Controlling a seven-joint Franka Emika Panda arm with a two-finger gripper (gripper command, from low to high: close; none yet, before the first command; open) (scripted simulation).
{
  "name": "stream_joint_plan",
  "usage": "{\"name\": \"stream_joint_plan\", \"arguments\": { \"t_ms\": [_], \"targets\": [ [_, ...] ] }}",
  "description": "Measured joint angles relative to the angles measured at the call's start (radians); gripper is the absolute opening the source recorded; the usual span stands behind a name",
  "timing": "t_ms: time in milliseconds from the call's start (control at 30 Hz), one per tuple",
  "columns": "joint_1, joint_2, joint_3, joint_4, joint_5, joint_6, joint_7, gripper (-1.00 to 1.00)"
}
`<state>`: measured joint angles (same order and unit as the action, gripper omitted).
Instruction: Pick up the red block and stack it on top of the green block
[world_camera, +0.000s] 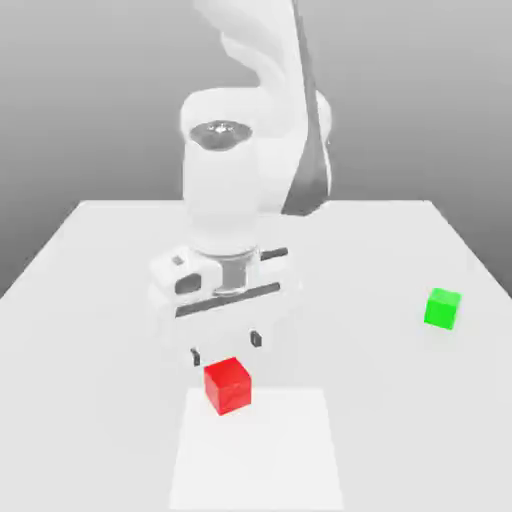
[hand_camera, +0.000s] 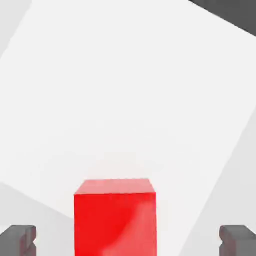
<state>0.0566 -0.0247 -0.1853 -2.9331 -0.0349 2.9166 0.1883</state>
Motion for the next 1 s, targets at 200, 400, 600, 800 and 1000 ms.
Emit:
{"name": "stream_joint_plan", "arguments": {
  "t_ms": [200,400,600,800,1000],
  "targets": [
    [-0.053,0.145,0.085,0.016,0.122,0.124,-0.089,0.0],
    [-0.11,0.204,0.148,0.02,0.151,0.176,-0.115,-1.0],
    [-0.094,0.164,0.123,0.017,0.114,0.141,-0.085,-1.0],
    [-0.102,0.027,0.103,0.002,0.016,0.021,-0.013,-1.0],
    [-0.088,-0.098,0.111,-0.021,0.003,-0.084,-0.022,-1.0]
  ]
}}
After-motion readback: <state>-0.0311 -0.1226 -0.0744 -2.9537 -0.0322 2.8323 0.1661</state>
